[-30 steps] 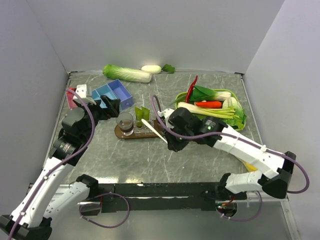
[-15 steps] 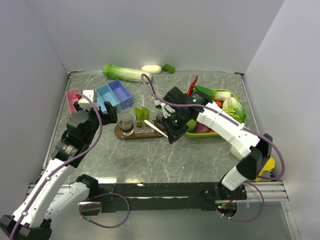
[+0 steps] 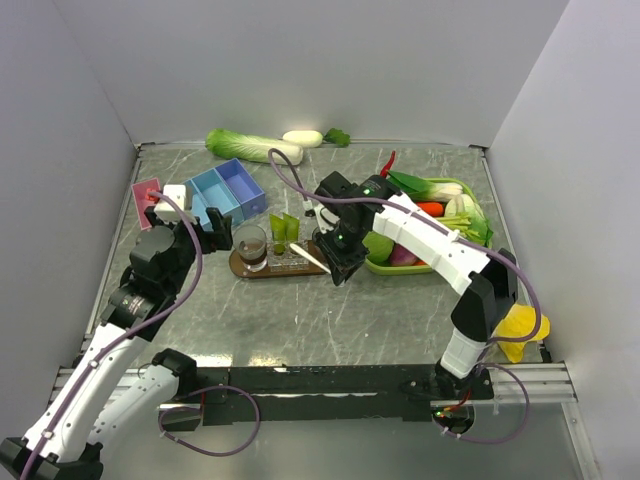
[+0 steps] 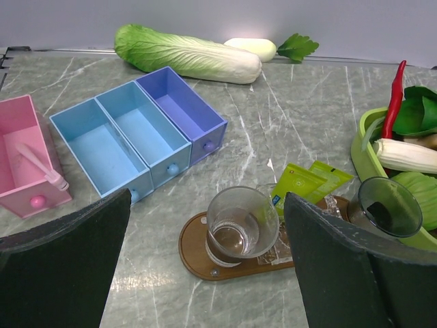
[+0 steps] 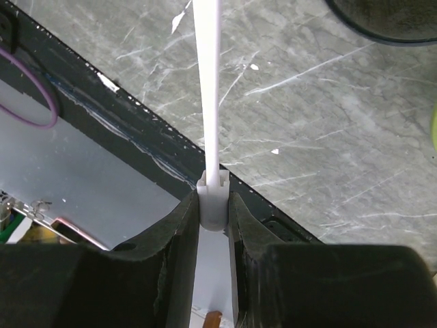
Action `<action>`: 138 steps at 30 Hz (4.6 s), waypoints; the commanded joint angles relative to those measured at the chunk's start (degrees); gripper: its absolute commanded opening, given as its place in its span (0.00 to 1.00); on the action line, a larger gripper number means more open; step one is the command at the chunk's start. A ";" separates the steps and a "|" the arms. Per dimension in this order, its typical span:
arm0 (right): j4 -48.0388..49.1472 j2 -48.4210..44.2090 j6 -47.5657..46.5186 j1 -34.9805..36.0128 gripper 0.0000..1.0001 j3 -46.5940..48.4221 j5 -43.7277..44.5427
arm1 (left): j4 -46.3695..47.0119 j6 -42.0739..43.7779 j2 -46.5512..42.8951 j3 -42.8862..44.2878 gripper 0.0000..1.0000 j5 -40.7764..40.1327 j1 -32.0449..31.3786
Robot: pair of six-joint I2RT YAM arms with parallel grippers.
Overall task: Prepare toiletry sets of a toothbrush and toothpaste on the tray
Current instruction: Place the toothbrush in the toothpaste holder.
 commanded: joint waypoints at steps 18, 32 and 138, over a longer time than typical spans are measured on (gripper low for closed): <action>-7.53 2.68 1.02 -1.89 0.00 3.00 1.60 | 1.82 1.06 -1.32 -0.80 0.97 0.96 0.19; -7.88 4.79 1.02 -1.89 0.00 3.97 0.63 | 2.00 1.15 -1.67 -1.06 0.97 1.22 0.19; 1.50 8.06 5.58 -1.89 0.55 16.64 4.67 | 2.88 1.50 -1.06 -2.56 0.97 1.84 0.28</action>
